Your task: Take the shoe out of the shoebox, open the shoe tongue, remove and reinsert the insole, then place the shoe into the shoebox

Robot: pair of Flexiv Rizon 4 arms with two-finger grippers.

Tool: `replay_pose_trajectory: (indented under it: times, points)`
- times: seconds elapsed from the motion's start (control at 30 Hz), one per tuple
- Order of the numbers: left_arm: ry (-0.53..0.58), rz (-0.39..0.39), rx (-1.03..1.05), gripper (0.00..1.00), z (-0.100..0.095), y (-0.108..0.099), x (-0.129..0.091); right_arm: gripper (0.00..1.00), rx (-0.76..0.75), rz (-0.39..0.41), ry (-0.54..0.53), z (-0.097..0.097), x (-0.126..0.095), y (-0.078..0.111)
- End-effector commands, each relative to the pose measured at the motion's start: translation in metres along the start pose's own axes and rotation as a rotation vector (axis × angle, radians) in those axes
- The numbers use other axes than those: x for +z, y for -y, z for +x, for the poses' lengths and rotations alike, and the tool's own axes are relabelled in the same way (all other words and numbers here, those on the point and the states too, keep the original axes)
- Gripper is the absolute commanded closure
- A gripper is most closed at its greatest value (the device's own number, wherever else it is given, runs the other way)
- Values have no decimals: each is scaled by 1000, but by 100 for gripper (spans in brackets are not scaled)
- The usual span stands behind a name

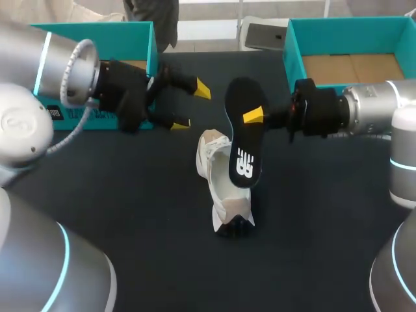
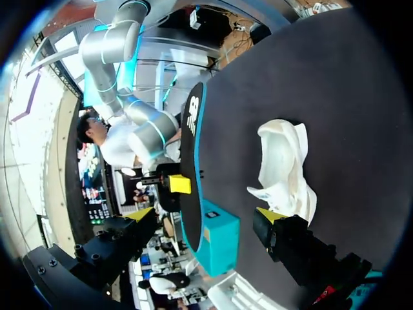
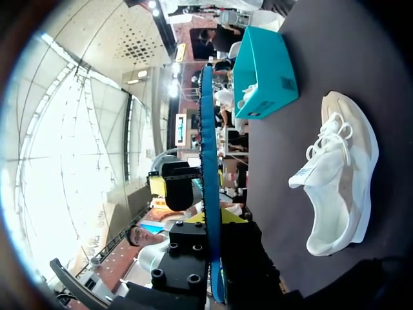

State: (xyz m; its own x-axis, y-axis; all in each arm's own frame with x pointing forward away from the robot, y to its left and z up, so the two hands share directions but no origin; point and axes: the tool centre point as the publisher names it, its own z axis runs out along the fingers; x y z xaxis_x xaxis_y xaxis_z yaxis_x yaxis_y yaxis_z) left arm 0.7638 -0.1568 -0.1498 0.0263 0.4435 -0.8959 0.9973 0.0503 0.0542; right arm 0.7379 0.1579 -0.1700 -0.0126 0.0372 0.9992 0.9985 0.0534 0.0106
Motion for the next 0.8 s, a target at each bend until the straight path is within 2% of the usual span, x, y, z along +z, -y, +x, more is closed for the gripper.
replay_pose_trajectory:
  times: [0.03, 0.17, 0.2, 0.47, 0.7, 0.8]
  points:
    - [152, -14, -12, 0, 5, 0, 10, 100, 2, -2, 0, -1, 4, 1]
    - [189, -29, -34, 0, 3, -2, 17, 100, 1, -5, -8, -1, 9, 4]
    - [198, -31, -45, 4, 2, -3, 19, 100, 2, -6, -9, -1, 10, 4]
    - [248, -25, -64, 11, -2, -8, 40, 100, -6, -2, -16, 4, 17, 4]
    - [275, -58, -94, 53, -2, -17, 57, 100, -11, 13, -17, 5, 23, 4]
    - [292, -64, -113, 55, -4, -18, 61, 100, -12, 12, -16, 5, 24, 4]
